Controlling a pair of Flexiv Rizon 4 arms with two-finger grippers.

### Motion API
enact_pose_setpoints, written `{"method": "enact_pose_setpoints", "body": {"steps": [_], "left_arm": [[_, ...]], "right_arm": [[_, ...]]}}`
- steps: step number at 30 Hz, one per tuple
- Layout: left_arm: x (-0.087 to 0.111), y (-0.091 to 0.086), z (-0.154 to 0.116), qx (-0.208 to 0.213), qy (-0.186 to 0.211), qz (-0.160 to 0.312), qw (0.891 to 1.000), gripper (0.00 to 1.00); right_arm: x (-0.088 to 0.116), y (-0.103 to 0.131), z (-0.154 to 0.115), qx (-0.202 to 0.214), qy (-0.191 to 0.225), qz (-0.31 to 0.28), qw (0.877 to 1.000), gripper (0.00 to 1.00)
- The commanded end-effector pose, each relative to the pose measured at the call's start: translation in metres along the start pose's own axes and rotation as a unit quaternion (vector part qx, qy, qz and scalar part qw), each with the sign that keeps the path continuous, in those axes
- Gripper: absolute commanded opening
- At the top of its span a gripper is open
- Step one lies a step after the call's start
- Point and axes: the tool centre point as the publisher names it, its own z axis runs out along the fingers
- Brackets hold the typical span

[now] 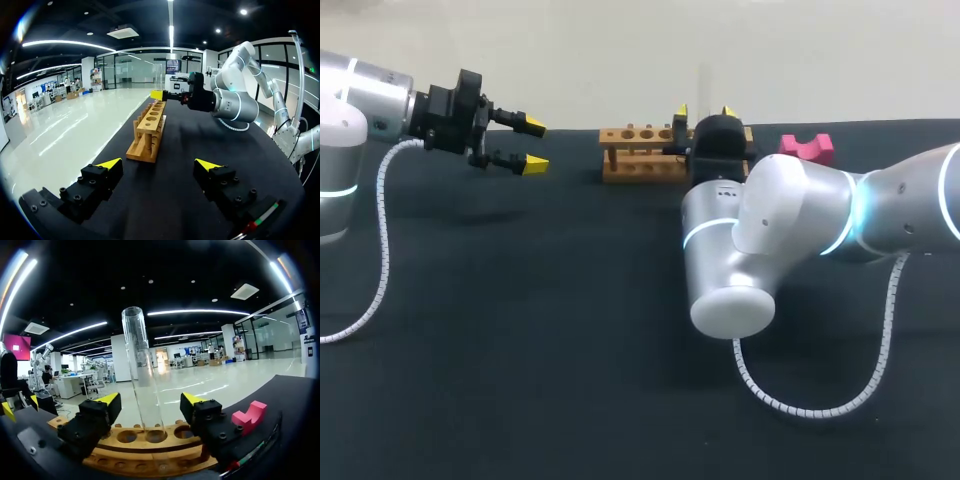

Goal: Grasp the test tube, adjust it, and insert it.

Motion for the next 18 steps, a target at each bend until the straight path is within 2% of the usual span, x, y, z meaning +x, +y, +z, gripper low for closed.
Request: {"method": "enact_pose_setpoints", "body": {"steps": [1,12,18], "left_arm": [[0.001,0.001,0.000,0.000,-0.001,0.002,1.000,1.00],[0.001,0.001,0.000,0.000,-0.001,0.002,1.000,1.00],[0.001,0.001,0.000,0.000,-0.001,0.002,1.000,1.00]], "right_arm": [[-0.012,-0.003,-0.017,-0.098,0.004,0.004,0.995,1.00],[-0.039,0.000,-0.059,-0.179,0.026,0.025,0.983,1.00],[-0.047,-0.003,-0.074,-0.192,0.032,0.034,0.980,1.00]]}}
